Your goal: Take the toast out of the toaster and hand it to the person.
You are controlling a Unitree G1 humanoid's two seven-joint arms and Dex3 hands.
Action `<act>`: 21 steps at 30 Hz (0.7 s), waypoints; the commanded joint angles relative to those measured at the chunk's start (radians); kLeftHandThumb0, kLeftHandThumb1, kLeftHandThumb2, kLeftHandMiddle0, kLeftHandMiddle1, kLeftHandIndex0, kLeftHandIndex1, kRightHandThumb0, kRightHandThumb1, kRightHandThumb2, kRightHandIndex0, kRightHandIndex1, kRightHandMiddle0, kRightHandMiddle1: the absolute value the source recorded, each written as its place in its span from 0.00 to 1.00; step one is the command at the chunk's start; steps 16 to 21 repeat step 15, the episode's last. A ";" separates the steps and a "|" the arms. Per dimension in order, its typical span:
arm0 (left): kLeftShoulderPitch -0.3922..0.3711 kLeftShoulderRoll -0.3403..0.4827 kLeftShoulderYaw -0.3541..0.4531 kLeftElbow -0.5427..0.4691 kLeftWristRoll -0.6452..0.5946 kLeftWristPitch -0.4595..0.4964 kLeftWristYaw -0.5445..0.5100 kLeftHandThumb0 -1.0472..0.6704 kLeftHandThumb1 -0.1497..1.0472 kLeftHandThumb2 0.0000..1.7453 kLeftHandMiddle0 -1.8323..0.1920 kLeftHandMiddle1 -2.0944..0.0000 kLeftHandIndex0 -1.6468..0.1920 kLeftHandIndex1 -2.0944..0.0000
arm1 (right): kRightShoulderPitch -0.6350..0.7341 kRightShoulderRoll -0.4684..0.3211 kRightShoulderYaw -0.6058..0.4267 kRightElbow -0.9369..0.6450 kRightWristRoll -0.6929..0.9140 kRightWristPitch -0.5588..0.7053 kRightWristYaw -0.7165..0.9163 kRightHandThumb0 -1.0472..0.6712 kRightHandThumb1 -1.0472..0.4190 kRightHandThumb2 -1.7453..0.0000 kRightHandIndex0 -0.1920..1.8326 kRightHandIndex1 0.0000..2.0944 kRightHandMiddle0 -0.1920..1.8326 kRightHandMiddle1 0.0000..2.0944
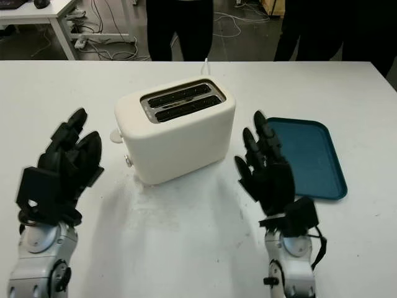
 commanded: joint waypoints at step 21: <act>0.050 -0.033 -0.053 0.043 -0.004 -0.081 0.038 0.30 0.89 0.44 0.91 0.76 0.80 0.98 | 0.009 0.023 -0.001 0.011 0.015 0.040 -0.034 0.19 0.09 0.82 0.09 0.00 0.09 0.00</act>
